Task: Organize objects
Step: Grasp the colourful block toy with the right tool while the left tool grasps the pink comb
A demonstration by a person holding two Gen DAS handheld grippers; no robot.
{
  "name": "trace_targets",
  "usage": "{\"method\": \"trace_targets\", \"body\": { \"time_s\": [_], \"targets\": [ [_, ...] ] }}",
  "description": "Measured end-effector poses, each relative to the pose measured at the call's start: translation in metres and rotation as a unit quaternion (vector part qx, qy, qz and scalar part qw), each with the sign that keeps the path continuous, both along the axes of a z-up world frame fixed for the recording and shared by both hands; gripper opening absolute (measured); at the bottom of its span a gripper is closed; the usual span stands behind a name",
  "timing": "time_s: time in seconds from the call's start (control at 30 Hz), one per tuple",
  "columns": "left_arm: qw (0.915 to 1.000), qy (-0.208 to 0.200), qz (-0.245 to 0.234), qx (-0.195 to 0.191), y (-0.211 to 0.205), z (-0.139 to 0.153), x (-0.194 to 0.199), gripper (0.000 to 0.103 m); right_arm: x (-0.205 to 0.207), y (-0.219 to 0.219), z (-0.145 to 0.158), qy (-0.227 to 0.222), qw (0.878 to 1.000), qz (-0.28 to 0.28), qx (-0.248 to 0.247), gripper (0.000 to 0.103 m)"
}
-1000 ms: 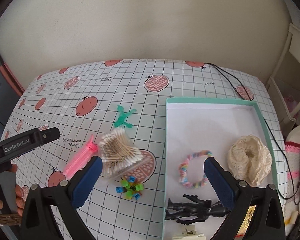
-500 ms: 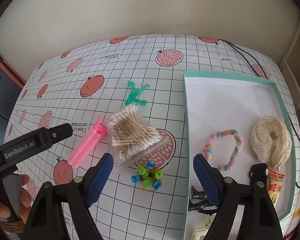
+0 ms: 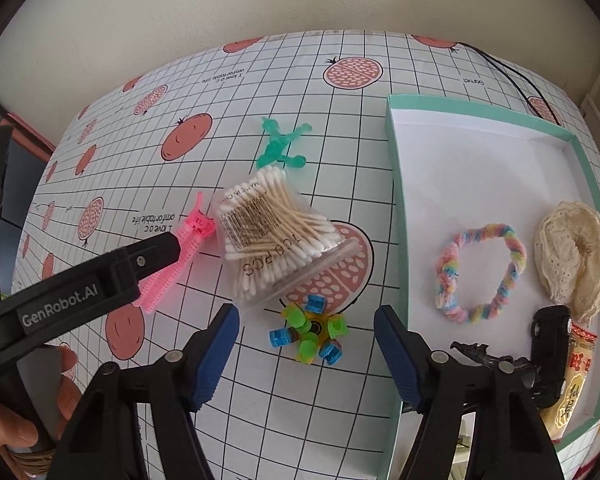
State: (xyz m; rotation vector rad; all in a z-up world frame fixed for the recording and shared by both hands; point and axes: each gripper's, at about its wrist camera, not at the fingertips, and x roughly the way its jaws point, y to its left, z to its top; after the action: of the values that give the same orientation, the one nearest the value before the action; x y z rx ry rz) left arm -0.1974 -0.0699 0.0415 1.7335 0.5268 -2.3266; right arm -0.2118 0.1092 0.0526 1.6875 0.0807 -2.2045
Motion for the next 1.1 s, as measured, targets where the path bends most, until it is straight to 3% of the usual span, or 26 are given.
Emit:
{"method": "trace_targets", "body": {
  "time_s": [0.23,0.33,0.6,0.77,0.93,1.1],
  "targets": [
    [1.0000,-0.004,-0.008,-0.003,0.006,-0.007,-0.002,0.096,0.001,-0.001,-0.016,-0.023,1.000,0.003,0.001,0.057],
    [0.9999,-0.007,-0.012,-0.008,0.008,-0.008,-0.003,0.083,0.001,-0.001,-0.021,-0.028,1.000,0.004,0.004,0.054],
    [0.9995,-0.014,-0.020,-0.021,0.011,-0.013,-0.005,0.072,0.003,-0.004,-0.023,-0.024,1.000,0.009,0.011,0.051],
    [0.9992,-0.019,-0.027,-0.024,0.013,-0.014,-0.005,0.046,0.003,-0.003,-0.022,-0.024,1.000,0.008,0.013,0.042],
    [0.9984,-0.021,-0.034,-0.041,0.014,-0.011,-0.004,0.031,0.003,-0.002,-0.022,-0.025,1.000,0.012,0.013,0.042],
    [0.9984,-0.020,-0.033,-0.042,0.010,-0.009,-0.002,0.026,0.004,-0.002,-0.022,-0.028,0.999,0.013,0.015,0.042]
  ]
}}
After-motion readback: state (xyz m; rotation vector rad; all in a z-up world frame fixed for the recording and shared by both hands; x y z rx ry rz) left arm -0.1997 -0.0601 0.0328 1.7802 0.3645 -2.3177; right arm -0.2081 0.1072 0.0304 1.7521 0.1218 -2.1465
